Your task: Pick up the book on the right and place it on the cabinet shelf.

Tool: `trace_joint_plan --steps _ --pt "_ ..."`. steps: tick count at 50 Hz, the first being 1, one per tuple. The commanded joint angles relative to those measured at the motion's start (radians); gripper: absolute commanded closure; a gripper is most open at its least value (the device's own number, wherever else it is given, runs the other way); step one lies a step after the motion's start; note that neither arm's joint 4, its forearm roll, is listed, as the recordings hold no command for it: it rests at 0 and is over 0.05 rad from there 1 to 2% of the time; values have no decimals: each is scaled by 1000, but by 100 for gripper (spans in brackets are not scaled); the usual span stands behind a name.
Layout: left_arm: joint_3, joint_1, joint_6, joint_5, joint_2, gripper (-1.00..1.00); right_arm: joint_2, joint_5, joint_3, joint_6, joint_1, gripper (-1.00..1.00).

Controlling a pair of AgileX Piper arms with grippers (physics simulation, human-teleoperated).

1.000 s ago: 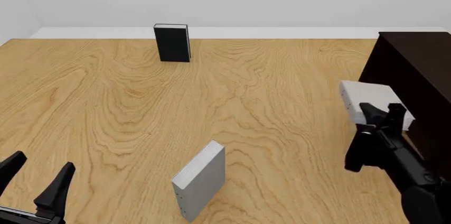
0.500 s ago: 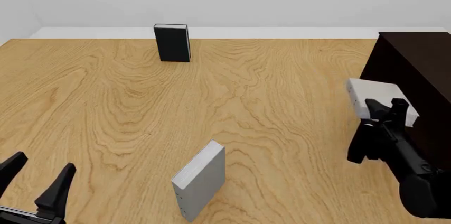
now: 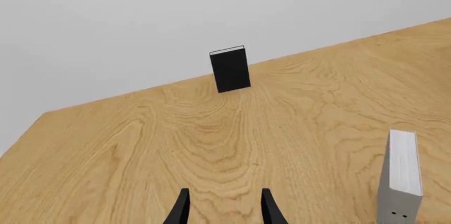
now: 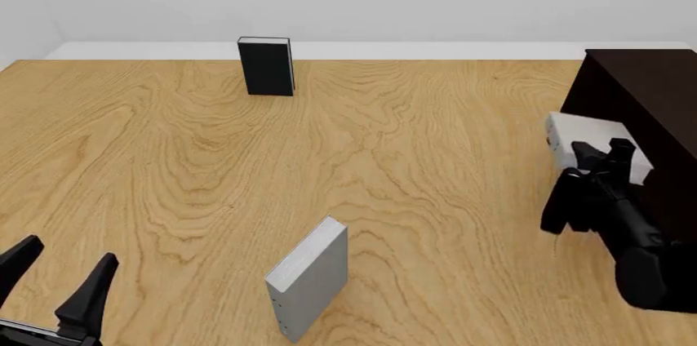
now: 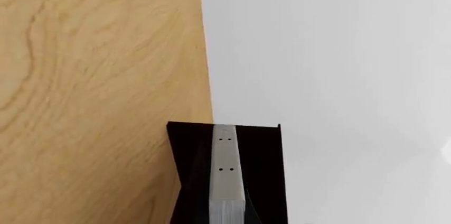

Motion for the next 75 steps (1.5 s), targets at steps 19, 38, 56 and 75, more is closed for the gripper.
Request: trace_joint_plan --steps 19,38,56,75 --pt "0 -5 -3 9 0 -100 13 21 -69 7 -73 100" --pt "0 -4 -4 11 0 -100 86 33 -129 -1 -111 100" --pt "0 -4 -5 18 0 -100 142 45 -189 23 -162 100" --pt "0 -3 -8 24 0 -100 171 69 -222 41 -179 100"
